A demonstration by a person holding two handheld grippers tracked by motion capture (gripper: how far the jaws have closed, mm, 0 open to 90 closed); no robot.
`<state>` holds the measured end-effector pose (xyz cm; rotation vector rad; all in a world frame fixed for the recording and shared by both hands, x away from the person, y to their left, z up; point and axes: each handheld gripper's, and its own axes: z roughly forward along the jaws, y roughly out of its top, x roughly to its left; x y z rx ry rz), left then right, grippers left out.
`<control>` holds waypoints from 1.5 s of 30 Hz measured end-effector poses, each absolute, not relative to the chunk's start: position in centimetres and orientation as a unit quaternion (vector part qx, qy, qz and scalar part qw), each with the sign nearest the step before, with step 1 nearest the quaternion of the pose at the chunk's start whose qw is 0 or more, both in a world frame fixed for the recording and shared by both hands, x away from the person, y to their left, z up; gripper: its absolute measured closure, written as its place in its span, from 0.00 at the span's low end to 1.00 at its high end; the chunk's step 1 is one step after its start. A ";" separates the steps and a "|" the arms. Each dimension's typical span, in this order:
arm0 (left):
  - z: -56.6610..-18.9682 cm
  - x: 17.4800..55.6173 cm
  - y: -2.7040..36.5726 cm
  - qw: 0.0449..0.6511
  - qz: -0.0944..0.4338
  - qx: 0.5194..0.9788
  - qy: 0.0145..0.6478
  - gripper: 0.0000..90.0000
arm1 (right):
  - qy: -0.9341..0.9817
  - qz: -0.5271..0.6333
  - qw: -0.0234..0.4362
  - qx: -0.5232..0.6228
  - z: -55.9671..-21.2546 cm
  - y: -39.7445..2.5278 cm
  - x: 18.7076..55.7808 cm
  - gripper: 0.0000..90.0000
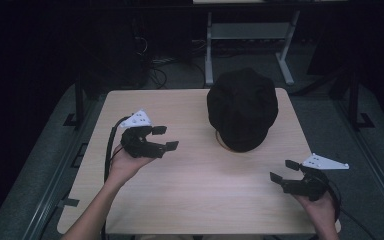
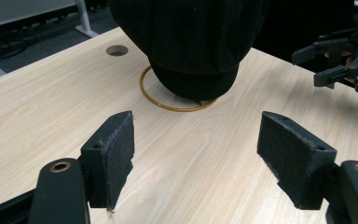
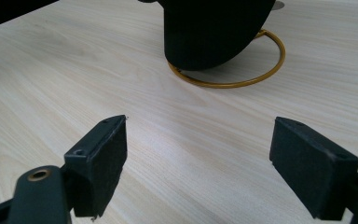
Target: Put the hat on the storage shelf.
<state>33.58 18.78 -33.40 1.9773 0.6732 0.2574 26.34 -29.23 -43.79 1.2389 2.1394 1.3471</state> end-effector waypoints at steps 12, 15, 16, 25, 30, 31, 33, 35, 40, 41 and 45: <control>-35.2 32.3 20.0 0.490 0.119 0.814 0.290 0.30 | 0.756 0.467 0.162 0.429 -43.9 -29.1 26.4 0.21; -35.7 31.9 20.4 0.490 0.120 0.812 0.295 0.29 | 0.757 0.466 0.161 0.429 -43.9 -29.1 26.4 0.21; -35.9 31.8 20.5 0.491 0.117 0.810 0.298 0.28 | 0.756 0.466 0.160 0.431 -43.9 -29.1 26.4 0.21; -38.1 30.5 21.9 0.480 0.118 0.811 0.314 0.28 | 0.755 0.467 0.162 0.432 -43.9 -29.5 26.4 0.21; -39.0 29.8 22.5 0.476 0.120 0.812 0.315 0.27 | 0.754 0.464 0.159 0.437 -44.1 -29.7 26.4 0.21; -39.2 29.7 22.7 0.474 0.119 0.814 0.314 0.27 | 0.755 0.463 0.160 0.436 -44.1 -29.6 26.4 0.21; -39.5 29.5 23.0 0.478 0.122 0.810 0.316 0.27 | 0.757 0.460 0.160 0.435 -44.3 -29.6 26.5 0.21; -39.8 29.4 23.3 0.478 0.123 0.810 0.318 0.27 | 0.758 0.457 0.159 0.436 -44.4 -29.6 26.5 0.21; -41.1 28.7 24.1 0.474 0.135 0.807 0.325 0.27 | 0.758 0.459 0.157 0.436 -44.4 -29.5 26.5 0.21; -41.3 28.7 24.2 0.477 0.134 0.804 0.328 0.27 | 0.759 0.459 0.157 0.435 -44.4 -29.5 26.5 0.21; -41.8 29.0 24.0 0.478 0.141 0.799 0.337 0.25 | 0.763 0.454 0.160 0.432 -44.5 -29.2 26.5 0.21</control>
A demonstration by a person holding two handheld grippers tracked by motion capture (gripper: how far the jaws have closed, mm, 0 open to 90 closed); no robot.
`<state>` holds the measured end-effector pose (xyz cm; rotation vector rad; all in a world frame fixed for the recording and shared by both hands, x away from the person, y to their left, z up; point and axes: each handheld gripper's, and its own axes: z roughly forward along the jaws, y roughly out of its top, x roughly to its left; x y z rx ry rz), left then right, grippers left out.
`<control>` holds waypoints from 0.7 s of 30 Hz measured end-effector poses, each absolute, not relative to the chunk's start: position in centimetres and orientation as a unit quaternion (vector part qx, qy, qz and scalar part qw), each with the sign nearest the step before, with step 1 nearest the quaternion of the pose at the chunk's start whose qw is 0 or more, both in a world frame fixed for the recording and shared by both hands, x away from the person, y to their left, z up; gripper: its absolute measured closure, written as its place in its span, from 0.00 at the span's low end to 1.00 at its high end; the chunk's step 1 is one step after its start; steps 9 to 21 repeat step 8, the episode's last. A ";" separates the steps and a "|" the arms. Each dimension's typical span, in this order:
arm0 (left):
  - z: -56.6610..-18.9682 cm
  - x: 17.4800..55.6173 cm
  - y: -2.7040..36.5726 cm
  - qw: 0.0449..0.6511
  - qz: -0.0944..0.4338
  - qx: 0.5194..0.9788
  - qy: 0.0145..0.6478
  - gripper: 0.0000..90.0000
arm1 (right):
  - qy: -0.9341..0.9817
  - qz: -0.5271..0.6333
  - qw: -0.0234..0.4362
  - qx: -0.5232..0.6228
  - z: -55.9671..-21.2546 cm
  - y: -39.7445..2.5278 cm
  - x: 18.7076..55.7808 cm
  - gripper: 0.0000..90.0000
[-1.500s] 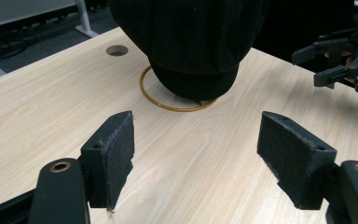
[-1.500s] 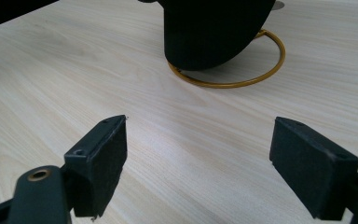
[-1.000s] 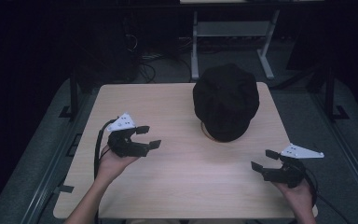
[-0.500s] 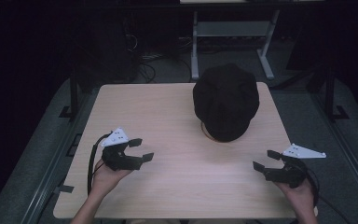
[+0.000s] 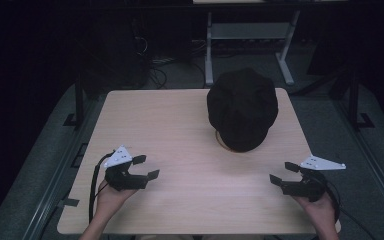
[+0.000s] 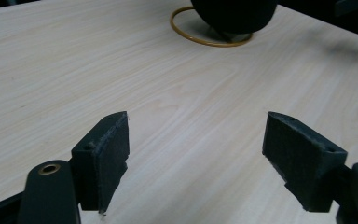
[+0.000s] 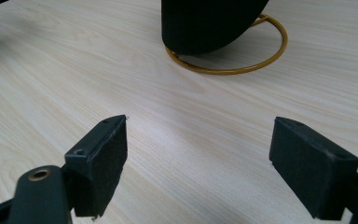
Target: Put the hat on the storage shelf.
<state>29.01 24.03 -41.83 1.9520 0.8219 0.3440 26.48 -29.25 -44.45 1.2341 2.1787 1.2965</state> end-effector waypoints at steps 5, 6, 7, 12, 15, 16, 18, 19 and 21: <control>-42.3 29.3 24.1 0.466 0.144 0.806 0.335 0.24 | 0.763 0.459 0.161 0.426 -44.3 -28.9 26.3 0.22; -42.3 29.3 24.2 0.466 0.145 0.805 0.337 0.24 | 0.764 0.459 0.162 0.423 -44.3 -28.8 26.3 0.22; -42.4 29.3 24.2 0.468 0.148 0.803 0.337 0.24 | 0.764 0.460 0.163 0.421 -44.3 -28.7 26.4 0.22; -42.4 29.4 24.3 0.464 0.153 0.804 0.338 0.24 | 0.764 0.461 0.160 0.422 -44.3 -28.7 26.4 0.22; -42.4 29.4 24.3 0.464 0.153 0.804 0.338 0.24 | 0.764 0.461 0.160 0.422 -44.3 -28.7 26.4 0.22; -42.4 29.4 24.3 0.464 0.153 0.804 0.338 0.24 | 0.764 0.461 0.160 0.422 -44.3 -28.7 26.4 0.22; -42.4 29.4 24.3 0.464 0.153 0.804 0.338 0.24 | 0.764 0.461 0.160 0.422 -44.3 -28.7 26.4 0.22; -42.4 29.4 24.3 0.464 0.153 0.804 0.338 0.24 | 0.764 0.461 0.160 0.422 -44.3 -28.7 26.4 0.22; -42.4 29.4 24.3 0.464 0.153 0.804 0.338 0.24 | 0.764 0.461 0.160 0.422 -44.3 -28.7 26.4 0.22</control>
